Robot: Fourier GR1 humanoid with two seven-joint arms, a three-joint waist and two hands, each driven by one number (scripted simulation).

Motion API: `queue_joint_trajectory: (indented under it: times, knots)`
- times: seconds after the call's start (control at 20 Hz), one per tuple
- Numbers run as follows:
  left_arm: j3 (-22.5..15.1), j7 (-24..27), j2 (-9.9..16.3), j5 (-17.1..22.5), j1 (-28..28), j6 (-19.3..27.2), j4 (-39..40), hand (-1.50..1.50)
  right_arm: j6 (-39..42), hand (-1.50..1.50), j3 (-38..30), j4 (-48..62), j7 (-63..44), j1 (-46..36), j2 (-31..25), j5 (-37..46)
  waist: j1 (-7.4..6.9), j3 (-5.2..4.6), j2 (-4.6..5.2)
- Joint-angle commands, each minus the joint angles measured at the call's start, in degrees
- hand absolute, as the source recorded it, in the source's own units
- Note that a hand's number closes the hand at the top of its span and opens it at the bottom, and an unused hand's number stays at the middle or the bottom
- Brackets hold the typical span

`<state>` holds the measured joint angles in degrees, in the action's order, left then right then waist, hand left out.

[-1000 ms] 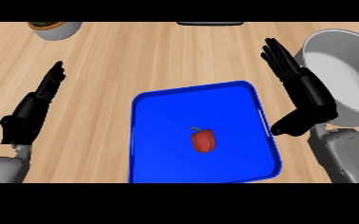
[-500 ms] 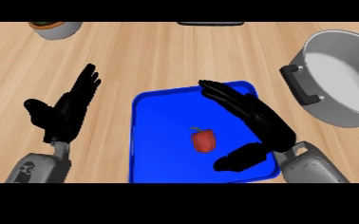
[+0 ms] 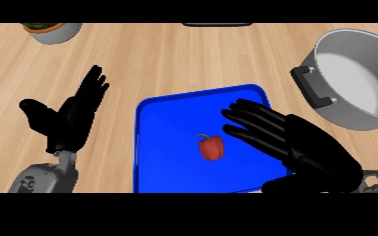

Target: Pick the bell pepper from the tray and place it in the pot

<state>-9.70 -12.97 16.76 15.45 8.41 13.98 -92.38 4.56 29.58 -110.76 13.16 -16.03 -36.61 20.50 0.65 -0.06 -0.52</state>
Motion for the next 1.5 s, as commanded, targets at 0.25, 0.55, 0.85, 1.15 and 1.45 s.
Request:
queue_joint_trajectory:
  times: [0.25, 0.55, 0.85, 1.15, 1.45]
  knots:
    - [1.4, -3.5, 1.0, -0.2, 1.2, -0.1, -1.7, 0.00, 18.0, -1.50, 3.3, -15.3, -28.1, -6.9, -4.8, 2.8, -0.62, -0.11, 0.21]
    - [-0.2, -3.4, -1.3, -2.0, -0.7, 1.0, -4.3, 0.00, 26.8, -1.50, 8.1, -13.7, -45.9, -12.2, 4.6, 1.9, -1.25, -0.06, 0.33]
    - [-0.2, -4.4, -3.1, -4.5, 1.3, 0.9, -3.2, 0.00, 28.1, -1.50, 9.1, -7.6, -45.1, -9.2, 10.0, 8.0, -0.81, 0.06, 0.52]
    - [1.9, -7.1, -2.8, -3.8, 3.6, -0.6, -2.6, 0.00, 31.9, -1.50, 12.9, -2.0, -48.5, -10.8, 14.6, 14.2, -0.90, 0.06, 0.50]
    - [2.6, -4.3, -5.3, -5.0, 0.3, -2.1, -1.6, 0.00, 31.4, -1.50, 11.5, -3.8, -44.2, -3.8, 13.4, 21.7, -0.59, 0.06, 0.50]
